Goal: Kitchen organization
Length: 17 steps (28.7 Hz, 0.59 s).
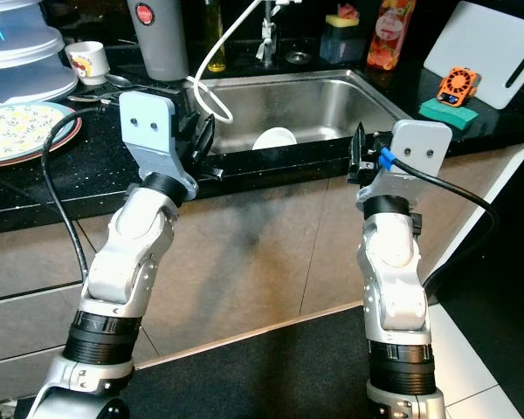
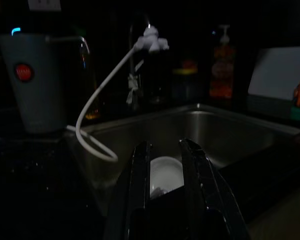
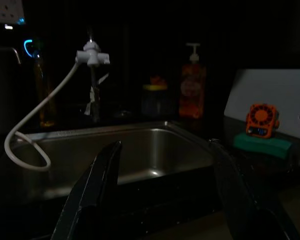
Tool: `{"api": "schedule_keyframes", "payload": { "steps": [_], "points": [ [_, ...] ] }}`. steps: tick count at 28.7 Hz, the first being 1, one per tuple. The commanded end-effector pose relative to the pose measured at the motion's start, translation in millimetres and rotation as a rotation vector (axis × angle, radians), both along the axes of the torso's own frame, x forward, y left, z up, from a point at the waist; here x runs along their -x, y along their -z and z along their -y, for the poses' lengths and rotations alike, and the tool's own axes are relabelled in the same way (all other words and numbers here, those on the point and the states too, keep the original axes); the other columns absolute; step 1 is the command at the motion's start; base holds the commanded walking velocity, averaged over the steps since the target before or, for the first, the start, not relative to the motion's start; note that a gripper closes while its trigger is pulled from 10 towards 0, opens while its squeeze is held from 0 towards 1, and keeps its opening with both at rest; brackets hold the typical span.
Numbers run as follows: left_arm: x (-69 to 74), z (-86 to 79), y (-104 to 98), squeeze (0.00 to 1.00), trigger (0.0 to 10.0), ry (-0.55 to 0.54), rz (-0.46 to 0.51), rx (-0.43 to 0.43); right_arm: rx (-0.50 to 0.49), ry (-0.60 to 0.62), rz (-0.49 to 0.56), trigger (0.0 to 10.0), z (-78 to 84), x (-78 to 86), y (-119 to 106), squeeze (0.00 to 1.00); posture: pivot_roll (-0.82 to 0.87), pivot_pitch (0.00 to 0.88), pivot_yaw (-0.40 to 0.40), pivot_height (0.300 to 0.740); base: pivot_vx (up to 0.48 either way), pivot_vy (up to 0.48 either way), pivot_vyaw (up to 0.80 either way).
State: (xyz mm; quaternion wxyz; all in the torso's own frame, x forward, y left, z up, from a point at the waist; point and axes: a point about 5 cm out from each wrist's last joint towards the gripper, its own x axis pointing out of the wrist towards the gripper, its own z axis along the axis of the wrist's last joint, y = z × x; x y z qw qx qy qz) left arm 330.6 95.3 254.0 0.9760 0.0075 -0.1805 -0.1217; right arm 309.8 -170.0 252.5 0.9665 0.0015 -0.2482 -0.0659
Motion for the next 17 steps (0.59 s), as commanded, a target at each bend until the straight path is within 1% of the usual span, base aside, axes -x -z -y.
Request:
{"api": "schedule_keyframes", "payload": {
  "steps": [1, 8, 12, 17],
  "points": [
    [-2.1, -0.4, 2.6, 0.00, 10.0, -0.006, -0.019, -0.018, -0.011, 0.000, 0.003, 10.0, 0.4, 1.4, -1.2, 0.00, 0.04, 0.039, 0.000, 0.740, 0.000, 0.000, 0.00],
    [-1.4, 0.2, 2.8, 0.00, 10.0, 0.001, -0.019, -0.015, -0.016, -0.003, -0.008, 10.0, 0.8, 1.1, 0.5, 0.00, 0.04, 0.040, 0.003, 0.740, 0.000, 0.000, 0.00],
    [-1.3, 0.4, 2.8, 0.00, 10.0, 0.001, -0.020, -0.015, -0.039, -0.006, -0.015, 10.0, 3.2, 0.4, 1.1, 0.00, 0.04, 0.040, 0.003, 0.740, 0.000, 0.000, 0.00],
    [-1.2, 0.9, 2.7, 0.00, 10.0, 0.004, -0.020, -0.017, -0.044, 0.036, -0.047, 10.0, 9.9, -2.5, 3.0, 0.00, 0.04, 0.042, 0.001, 0.740, 0.000, 0.000, 0.80]
  ]
}}
